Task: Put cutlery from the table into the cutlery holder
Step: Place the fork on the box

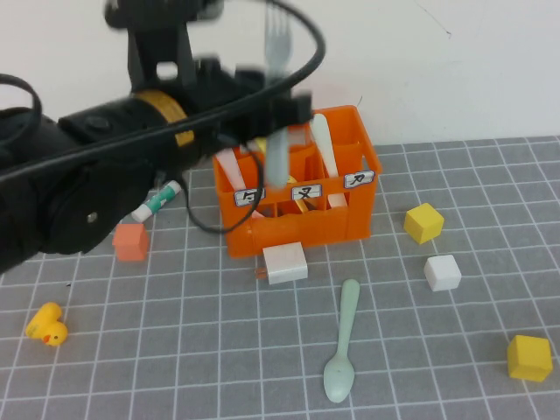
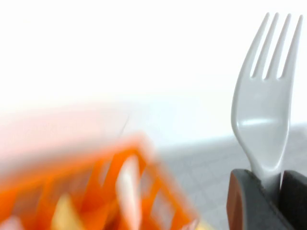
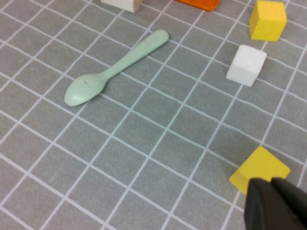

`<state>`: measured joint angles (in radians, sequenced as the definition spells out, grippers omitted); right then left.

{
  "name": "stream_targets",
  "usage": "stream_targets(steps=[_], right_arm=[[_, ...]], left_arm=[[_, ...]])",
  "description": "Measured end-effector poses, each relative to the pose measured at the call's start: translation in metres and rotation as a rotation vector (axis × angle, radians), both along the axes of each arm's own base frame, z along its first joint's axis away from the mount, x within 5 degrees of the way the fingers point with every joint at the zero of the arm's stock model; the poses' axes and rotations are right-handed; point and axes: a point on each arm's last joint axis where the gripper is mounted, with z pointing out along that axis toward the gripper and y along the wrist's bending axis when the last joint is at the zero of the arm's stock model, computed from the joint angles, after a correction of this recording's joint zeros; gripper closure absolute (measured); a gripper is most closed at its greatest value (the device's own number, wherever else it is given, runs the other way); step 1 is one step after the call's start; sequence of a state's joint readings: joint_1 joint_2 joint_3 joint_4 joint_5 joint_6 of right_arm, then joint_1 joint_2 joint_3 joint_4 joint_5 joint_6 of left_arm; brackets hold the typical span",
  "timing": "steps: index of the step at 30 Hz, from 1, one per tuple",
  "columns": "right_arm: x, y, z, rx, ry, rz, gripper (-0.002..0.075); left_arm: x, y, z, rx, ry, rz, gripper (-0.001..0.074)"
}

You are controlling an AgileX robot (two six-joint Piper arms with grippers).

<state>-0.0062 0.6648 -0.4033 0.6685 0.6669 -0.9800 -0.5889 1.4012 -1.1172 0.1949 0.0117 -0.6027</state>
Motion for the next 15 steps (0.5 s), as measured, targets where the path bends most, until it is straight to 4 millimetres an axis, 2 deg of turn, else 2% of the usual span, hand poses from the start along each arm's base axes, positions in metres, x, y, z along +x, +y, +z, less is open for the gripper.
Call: stream_targets(steps=[3, 6, 11, 15], right_arm=[[0.000, 0.000, 0.000, -0.003, -0.002, 0.003, 0.0729], [0.000, 0.000, 0.000, -0.003, -0.002, 0.003, 0.0729], [0.000, 0.000, 0.000, -0.003, -0.002, 0.003, 0.0729], [0.000, 0.000, 0.000, -0.003, -0.002, 0.003, 0.0729]], left_arm=[[0.007, -0.009, 0.005, -0.037, -0.161, -0.054, 0.0638], [0.018, -0.022, -0.002, -0.018, -0.306, -0.105, 0.0638], [0.038, -0.038, -0.031, 0.056, -0.425, -0.149, 0.0638], [0.055, -0.039, -0.055, 0.037, -0.404, -0.112, 0.0638]])
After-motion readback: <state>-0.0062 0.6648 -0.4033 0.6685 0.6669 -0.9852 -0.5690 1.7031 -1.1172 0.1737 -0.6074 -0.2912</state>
